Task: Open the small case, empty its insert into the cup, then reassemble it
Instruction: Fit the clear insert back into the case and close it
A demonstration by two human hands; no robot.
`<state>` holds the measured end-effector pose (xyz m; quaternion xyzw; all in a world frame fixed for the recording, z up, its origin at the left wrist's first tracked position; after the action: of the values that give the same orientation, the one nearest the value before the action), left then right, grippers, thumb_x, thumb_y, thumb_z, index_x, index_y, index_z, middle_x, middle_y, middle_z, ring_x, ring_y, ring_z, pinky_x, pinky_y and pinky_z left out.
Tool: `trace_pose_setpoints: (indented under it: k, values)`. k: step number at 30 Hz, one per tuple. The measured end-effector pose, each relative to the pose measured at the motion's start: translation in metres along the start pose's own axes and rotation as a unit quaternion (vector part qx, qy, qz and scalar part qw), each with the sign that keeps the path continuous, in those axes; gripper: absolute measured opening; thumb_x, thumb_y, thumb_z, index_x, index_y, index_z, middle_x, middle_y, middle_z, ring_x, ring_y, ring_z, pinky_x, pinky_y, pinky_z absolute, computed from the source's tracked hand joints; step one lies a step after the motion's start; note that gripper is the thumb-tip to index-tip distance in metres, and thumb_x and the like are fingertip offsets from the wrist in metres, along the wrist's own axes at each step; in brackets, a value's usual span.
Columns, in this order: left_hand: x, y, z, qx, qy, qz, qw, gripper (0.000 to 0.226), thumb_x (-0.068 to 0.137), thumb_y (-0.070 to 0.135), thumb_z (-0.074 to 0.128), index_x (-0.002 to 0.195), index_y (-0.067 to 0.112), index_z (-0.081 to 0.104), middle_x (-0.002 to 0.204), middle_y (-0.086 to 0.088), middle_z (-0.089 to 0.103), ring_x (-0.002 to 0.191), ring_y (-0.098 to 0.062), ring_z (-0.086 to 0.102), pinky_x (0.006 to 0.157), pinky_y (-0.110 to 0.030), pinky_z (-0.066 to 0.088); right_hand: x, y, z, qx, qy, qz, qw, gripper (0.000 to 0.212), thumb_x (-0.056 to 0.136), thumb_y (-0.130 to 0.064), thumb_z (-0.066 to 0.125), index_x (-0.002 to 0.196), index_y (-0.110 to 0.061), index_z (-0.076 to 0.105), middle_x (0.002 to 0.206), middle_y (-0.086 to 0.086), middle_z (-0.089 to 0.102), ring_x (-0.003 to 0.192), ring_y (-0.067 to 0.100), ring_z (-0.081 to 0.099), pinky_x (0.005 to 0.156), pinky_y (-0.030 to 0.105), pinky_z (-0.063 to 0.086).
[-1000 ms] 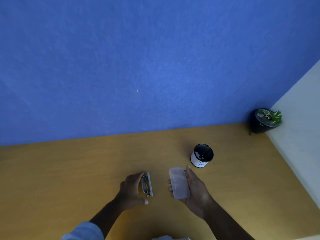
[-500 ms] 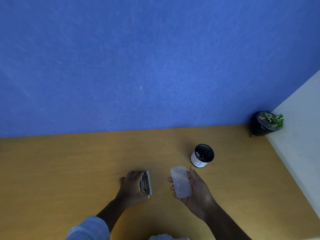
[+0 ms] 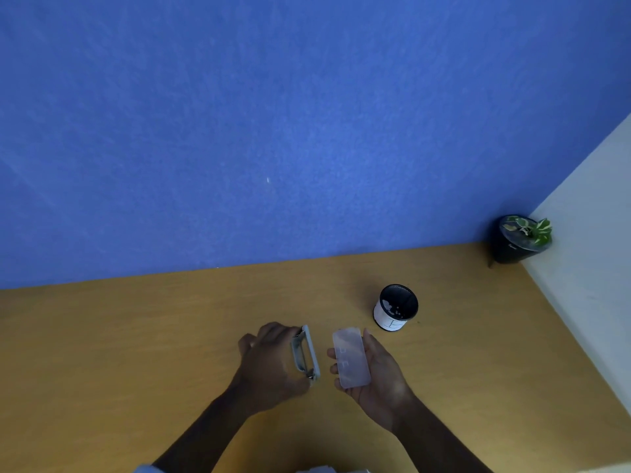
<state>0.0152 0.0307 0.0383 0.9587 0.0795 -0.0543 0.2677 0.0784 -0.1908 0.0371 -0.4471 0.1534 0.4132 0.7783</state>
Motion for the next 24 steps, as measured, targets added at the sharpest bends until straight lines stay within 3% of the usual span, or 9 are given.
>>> trace_pose_setpoints:
  k: [6,11,17,24]
  values:
    - [-0.007,0.048,-0.024,0.087,0.012,0.048,0.995,0.088,0.061,0.077,0.064,0.139,0.036,0.053,0.121,0.022,0.052,0.136,-0.007,0.043,0.107,-0.048,0.022,-0.002,0.005,0.01,0.018,-0.051,0.001,0.999,0.066,0.11,-0.053,0.036,0.142,-0.003,0.064,0.123,0.023,0.075,0.094,0.03,0.077,0.072,0.038,0.062]
    - [-0.008,0.072,-0.024,0.129,0.009,0.054,0.99,0.08,0.059,0.074,0.061,0.129,0.036,0.055,0.119,0.02,0.055,0.131,-0.01,0.045,0.106,-0.048,0.022,-0.007,0.005,0.021,-0.02,-0.047,-0.005,0.999,0.067,0.111,-0.055,0.028,0.138,-0.01,0.07,0.141,0.03,0.066,0.112,0.034,0.068,0.085,0.042,0.056]
    - [-0.004,0.086,-0.02,0.161,0.001,0.047,0.986,0.082,0.059,0.074,0.056,0.13,0.034,0.055,0.125,0.016,0.058,0.134,-0.013,0.045,0.107,-0.049,0.019,-0.011,0.002,0.026,-0.004,-0.032,0.006,0.999,0.062,0.111,-0.056,0.03,0.136,-0.018,0.072,0.128,0.015,0.075,0.113,0.025,0.073,0.096,0.041,0.053]
    - [-0.003,0.092,-0.019,0.183,-0.014,0.044,0.982,0.09,0.064,0.071,0.051,0.145,0.031,0.049,0.134,0.013,0.055,0.137,-0.017,0.044,0.107,-0.05,0.02,-0.009,0.002,0.029,-0.008,-0.011,-0.014,1.0,0.059,0.11,-0.05,0.043,0.138,-0.004,0.067,0.122,0.02,0.073,0.112,0.031,0.068,0.096,0.043,0.053]
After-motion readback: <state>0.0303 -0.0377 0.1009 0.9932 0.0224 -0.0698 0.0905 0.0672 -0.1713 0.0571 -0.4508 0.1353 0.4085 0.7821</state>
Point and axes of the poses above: each hand's wrist, its own x-axis towards the middle knuckle, its own z-axis out of the palm, y = z × x, the point moved 2 cm from there along x, towards the middle knuckle
